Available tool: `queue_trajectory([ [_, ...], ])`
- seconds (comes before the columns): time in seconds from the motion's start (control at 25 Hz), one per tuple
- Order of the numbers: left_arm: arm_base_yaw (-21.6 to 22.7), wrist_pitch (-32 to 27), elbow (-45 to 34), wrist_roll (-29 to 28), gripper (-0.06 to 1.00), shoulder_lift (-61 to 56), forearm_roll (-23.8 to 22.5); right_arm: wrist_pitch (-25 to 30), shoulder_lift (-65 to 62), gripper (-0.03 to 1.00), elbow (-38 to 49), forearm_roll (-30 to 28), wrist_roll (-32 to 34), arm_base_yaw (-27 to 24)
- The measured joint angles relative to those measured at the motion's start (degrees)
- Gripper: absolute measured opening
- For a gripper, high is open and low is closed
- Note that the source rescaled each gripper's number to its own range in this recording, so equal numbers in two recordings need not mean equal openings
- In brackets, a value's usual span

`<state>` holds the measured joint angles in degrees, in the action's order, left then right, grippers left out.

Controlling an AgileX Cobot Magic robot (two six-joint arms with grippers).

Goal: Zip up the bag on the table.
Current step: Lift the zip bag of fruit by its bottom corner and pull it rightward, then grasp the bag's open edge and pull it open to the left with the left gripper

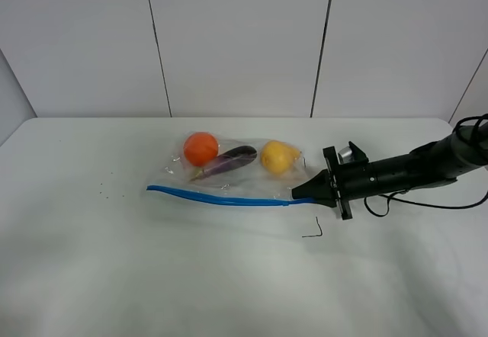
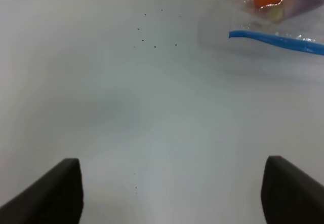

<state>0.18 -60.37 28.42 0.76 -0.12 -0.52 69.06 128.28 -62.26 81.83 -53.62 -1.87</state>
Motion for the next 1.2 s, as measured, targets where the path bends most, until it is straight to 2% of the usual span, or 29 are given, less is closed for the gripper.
queue_trajectory([
  [0.48,0.0,0.0,0.0,0.0,1.00,0.0,0.0,-0.1,-8.2,0.00,0.0,2.2,8.3,0.0],
  [0.68,0.0,0.0,0.0,0.0,1.00,0.0,0.0,-0.2,-9.5,0.00,0.0,2.7,9.1,0.1],
  [1.0,0.0,0.0,0.0,0.0,1.00,0.0,0.0,-0.2,-9.5,0.00,0.0,5.8,9.0,4.0],
  [1.2,0.0,0.0,0.0,0.0,1.00,0.0,0.0,-0.2,-9.5,0.00,0.0,7.0,8.9,4.2],
])
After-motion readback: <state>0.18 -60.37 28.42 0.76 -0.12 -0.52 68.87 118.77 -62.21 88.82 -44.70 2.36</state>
